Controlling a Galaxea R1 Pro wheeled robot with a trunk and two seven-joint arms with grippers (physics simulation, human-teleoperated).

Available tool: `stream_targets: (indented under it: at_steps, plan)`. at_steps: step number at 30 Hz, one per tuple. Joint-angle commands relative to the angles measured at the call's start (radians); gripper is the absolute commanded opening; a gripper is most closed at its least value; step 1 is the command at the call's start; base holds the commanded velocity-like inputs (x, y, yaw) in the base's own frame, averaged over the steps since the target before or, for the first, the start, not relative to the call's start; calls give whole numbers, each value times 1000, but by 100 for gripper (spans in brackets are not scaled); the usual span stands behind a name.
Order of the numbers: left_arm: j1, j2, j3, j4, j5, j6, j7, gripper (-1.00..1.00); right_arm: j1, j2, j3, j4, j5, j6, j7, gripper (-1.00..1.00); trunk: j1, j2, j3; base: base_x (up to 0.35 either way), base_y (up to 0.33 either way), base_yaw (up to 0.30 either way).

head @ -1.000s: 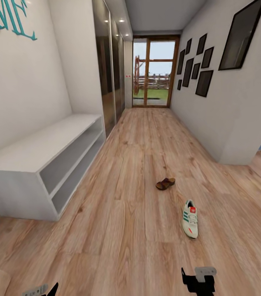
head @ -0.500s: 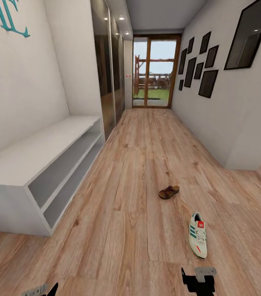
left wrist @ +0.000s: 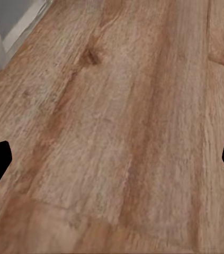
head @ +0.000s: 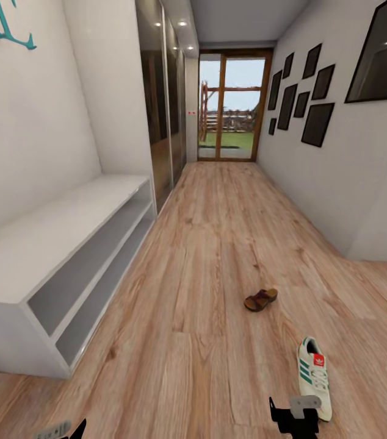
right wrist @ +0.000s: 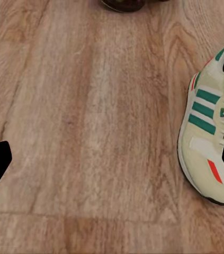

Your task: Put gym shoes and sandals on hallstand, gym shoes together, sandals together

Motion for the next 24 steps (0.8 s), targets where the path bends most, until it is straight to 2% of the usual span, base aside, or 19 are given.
stream_targets:
  at_steps: [1,8,24]
  plan:
    - [-1,-1,9,1,-11,-6,-5,100,-1,0,-5,1,11,-3,-6,100,0,0,-1,332,103,0]
    - [-1,-1,9,1,-11,-6,-5,100,-1,-2,-5,1,11,-3,-5,100,0,0,-1,332,76,0]
    - [-1,1,8,1,-11,-6,-5,100,-1,0,-5,1,11,-3,-6,100,0,0,-1,336,2,0]
